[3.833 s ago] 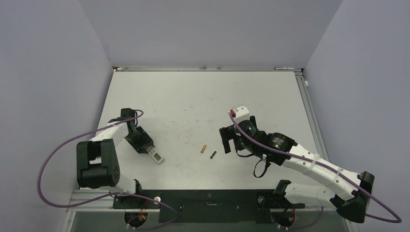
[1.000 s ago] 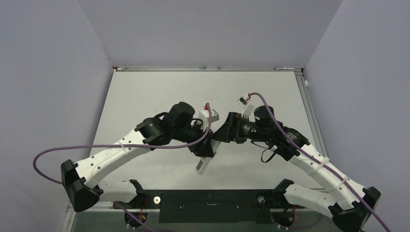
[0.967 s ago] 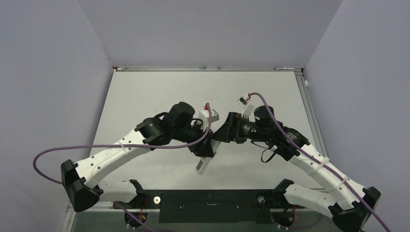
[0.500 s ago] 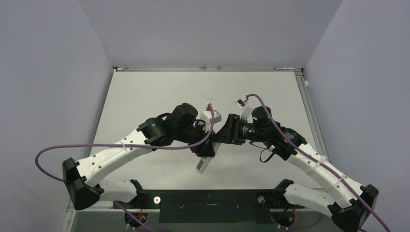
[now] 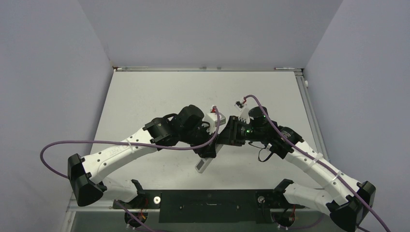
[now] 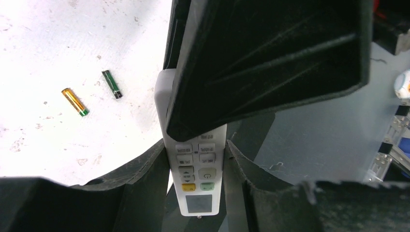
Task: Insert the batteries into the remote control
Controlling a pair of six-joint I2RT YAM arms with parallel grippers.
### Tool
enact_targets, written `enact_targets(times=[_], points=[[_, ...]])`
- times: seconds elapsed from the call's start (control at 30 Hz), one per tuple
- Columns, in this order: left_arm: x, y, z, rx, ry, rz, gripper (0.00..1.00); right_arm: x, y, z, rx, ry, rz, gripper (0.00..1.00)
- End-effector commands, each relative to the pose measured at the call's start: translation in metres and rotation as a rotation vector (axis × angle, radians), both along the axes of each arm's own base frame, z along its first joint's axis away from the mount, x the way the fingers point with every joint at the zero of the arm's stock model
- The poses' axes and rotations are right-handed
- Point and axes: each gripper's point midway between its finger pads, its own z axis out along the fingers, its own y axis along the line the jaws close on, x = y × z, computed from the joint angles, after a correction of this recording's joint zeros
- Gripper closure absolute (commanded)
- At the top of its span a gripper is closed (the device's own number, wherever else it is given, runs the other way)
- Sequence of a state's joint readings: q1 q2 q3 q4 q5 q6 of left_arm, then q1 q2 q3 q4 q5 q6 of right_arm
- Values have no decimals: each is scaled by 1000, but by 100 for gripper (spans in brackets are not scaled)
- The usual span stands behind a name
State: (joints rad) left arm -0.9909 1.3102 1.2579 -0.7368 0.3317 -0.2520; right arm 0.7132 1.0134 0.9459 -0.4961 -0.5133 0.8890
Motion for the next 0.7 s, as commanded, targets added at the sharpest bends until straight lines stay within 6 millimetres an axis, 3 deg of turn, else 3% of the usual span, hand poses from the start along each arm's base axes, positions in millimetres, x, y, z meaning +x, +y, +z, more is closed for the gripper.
enact_targets(times=[0.0,0.1,0.3,0.67], points=[[7,-10,24,-47,-63,-3,100,-6,0,-8,-20,29,28,90],[11,-10,24,-40,-73,16,98,-8,-1,-8,-18,31,31,92],[15,-8,25,-50,-94,44,64,-4,-4,-3,-9,16,-5,92],[21,-1,24,-105,-80,108,24,7,-16,13,-1,-39,-69,92]])
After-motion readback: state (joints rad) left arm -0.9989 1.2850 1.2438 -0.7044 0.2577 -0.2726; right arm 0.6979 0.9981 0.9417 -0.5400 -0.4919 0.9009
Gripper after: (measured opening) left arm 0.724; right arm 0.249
